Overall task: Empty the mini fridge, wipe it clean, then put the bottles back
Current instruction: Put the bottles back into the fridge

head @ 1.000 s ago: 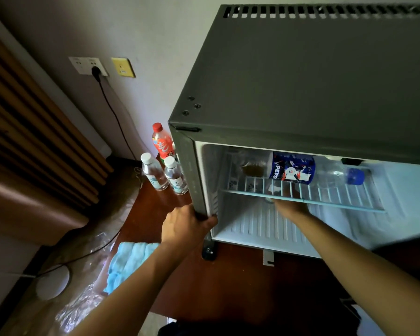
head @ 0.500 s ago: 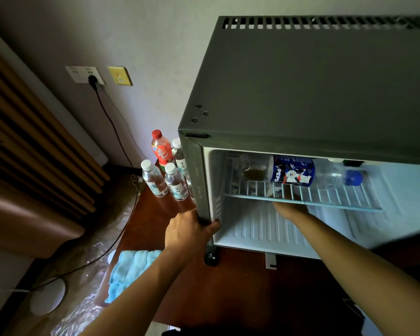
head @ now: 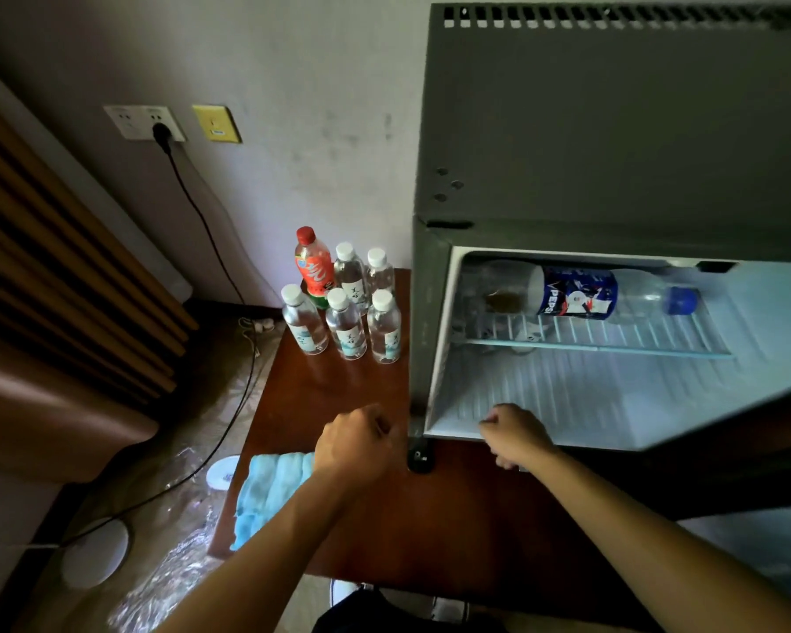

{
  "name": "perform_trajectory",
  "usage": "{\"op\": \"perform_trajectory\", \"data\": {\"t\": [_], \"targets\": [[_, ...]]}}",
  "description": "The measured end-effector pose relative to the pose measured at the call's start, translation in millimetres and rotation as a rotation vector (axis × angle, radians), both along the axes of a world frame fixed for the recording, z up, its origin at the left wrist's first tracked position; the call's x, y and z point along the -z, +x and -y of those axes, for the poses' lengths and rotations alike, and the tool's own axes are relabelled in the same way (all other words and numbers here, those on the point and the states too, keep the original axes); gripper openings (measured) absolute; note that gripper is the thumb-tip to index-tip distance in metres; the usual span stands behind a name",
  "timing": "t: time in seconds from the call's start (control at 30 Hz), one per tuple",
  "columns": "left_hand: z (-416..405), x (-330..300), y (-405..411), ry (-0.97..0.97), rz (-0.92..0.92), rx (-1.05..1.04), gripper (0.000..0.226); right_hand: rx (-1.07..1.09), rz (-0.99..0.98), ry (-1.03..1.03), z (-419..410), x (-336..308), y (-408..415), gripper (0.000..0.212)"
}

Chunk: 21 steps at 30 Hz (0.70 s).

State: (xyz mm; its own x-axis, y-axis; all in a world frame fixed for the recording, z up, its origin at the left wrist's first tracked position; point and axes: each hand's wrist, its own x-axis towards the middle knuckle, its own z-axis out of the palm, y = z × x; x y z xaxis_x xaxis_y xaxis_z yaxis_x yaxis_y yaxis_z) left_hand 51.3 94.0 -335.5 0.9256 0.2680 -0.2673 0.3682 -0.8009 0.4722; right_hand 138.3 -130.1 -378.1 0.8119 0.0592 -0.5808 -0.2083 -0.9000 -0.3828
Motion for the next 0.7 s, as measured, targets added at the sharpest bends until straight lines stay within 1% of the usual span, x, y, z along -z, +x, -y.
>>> {"op": "perform_trajectory", "data": {"t": [0.17, 0.3, 0.57, 0.7], "targets": [[-39.0, 9.2, -16.2, -0.038, -0.077, -0.04, 0.018, -0.079, -0.061, 0.048, -48.2, 1.8, -34.2, 0.02], [-78.3, 10.2, -26.2, -0.061, -0.085, -0.084, 0.019, -0.152, -0.048, 0.055, -87.9, -0.2, -49.7, 0.025], [-154.8, 5.4, -27.2, -0.111, 0.003, -0.189, 0.013, -0.154, 0.077, 0.134, -170.9, -30.8, -40.4, 0.018], [-180.0, 3.3, -23.7, -0.139, 0.029, -0.182, 0.011, -0.117, 0.177, 0.168, -209.4, -46.2, -26.8, 0.015]]}}
